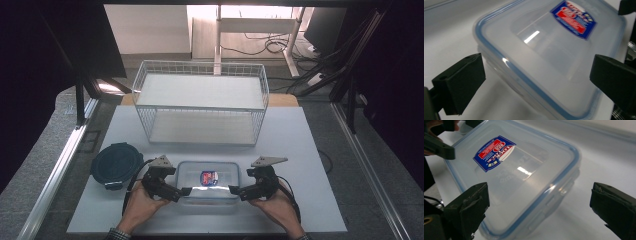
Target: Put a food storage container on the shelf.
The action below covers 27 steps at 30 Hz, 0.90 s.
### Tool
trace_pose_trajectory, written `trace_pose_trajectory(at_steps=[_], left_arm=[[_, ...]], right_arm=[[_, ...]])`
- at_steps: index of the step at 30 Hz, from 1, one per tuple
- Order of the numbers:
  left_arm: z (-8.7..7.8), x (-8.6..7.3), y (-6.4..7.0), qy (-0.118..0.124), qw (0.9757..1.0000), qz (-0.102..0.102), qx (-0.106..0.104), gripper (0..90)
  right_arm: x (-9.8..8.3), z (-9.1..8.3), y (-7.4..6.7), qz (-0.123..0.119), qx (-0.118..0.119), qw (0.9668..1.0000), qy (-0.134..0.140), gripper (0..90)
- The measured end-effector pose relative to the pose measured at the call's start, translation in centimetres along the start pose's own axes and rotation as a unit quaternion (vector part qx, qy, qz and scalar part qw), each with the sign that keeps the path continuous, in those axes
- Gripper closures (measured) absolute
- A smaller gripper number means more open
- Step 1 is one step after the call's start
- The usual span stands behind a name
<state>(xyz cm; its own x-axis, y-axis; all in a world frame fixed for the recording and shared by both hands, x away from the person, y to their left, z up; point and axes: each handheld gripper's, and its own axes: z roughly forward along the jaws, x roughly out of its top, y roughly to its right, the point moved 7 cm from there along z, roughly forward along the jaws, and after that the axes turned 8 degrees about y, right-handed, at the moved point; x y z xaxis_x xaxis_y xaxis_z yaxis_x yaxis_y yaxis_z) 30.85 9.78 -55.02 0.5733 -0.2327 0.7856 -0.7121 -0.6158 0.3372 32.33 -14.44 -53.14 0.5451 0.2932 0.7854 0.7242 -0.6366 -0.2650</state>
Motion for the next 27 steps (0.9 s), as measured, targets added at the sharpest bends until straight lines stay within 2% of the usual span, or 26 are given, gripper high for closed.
trace_pose_trajectory(at_steps=[2, 3, 5, 7, 9, 12, 17, 19, 20, 23, 27], left_arm=[[0.3, -0.2, -0.5, -0.002, 0.9992, -0.030, -0.025, 0.0], [0.5, -0.4, -0.5, -0.001, 0.9983, -0.045, -0.037, 0.0], [0.9, -0.7, -0.5, -0.007, 0.9962, -0.063, -0.060, 0.0], [0.9, -0.9, -0.5, -0.009, 0.9947, -0.077, -0.067, 0.0], [0.8, -1.2, -0.4, -0.021, 0.9927, -0.089, -0.078, 0.0], [0.2, -1.5, 0.0, -0.024, 0.9919, -0.094, -0.081, 3.7], [-1.2, -1.9, 0.3, -0.008, 0.9908, -0.108, -0.082, 20.5], [-1.7, -1.9, 0.4, 0.000, 0.9907, -0.110, -0.080, 26.9], [-2.0, -1.9, 0.6, 0.002, 0.9909, -0.107, -0.081, 29.6], [-2.9, -2.0, 0.8, 0.019, 0.9895, -0.117, -0.083, 40.6], [-3.5, -2.4, 1.4, 0.038, 0.9877, -0.128, -0.081, 48.7]], right_arm=[[-0.2, 0.8, 0.2, 0.014, 0.014, 0.9997, -0.016, 1.4], [-0.2, 1.2, 0.2, 0.032, 0.027, 0.9989, -0.021, 1.4], [-0.4, 1.7, 0.1, 0.057, 0.047, 0.9967, -0.034, 1.2], [-0.7, 2.0, -0.2, 0.078, 0.068, 0.9934, -0.050, 1.0], [-0.9, 2.1, -0.2, 0.092, 0.073, 0.9914, -0.057, 1.8], [-1.0, 1.7, -0.1, 0.107, 0.078, 0.9891, -0.064, 7.7], [-1.0, 0.4, -0.2, 0.112, 0.084, 0.9879, -0.066, 20.0], [-1.2, -0.1, -0.4, 0.105, 0.086, 0.9883, -0.070, 24.5], [-1.2, -0.4, -0.5, 0.102, 0.086, 0.9888, -0.068, 27.0], [-1.2, -1.4, -0.7, 0.114, 0.085, 0.9884, -0.053, 39.6], [-1.4, -2.3, -1.1, 0.116, 0.082, 0.9892, -0.037, 45.5]])
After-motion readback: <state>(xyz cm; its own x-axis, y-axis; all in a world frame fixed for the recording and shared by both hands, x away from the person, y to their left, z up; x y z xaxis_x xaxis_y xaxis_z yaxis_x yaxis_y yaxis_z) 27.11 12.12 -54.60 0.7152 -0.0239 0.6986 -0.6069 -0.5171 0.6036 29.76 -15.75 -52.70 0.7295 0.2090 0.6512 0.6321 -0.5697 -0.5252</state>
